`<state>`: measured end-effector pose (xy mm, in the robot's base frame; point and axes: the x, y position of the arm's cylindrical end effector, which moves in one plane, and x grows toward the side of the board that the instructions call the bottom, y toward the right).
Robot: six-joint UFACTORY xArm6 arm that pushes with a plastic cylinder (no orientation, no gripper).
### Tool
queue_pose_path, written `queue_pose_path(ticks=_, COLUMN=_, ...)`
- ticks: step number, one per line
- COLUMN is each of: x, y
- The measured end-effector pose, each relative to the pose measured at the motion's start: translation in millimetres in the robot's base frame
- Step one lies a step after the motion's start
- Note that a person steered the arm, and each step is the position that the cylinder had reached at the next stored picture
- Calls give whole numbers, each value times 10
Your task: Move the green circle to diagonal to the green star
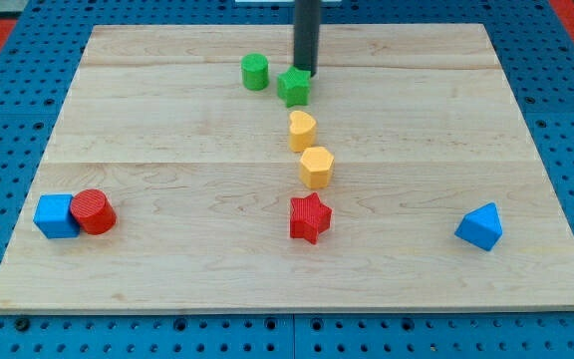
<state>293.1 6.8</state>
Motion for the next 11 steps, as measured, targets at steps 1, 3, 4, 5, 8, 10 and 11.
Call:
queue_pose_path(ticks=1, x=-72, y=61)
queue_pose_path(ticks=3, x=-970, y=-838)
queue_pose_path(ticks=4, x=-707, y=-1381)
queue_pose_path(ticks=5, x=-257, y=-1041)
queue_pose_path(ticks=8, x=44, y=-884)
queue_pose_path(ticks=10, x=-76, y=-355)
queue_pose_path(ticks=11, x=-233, y=-180)
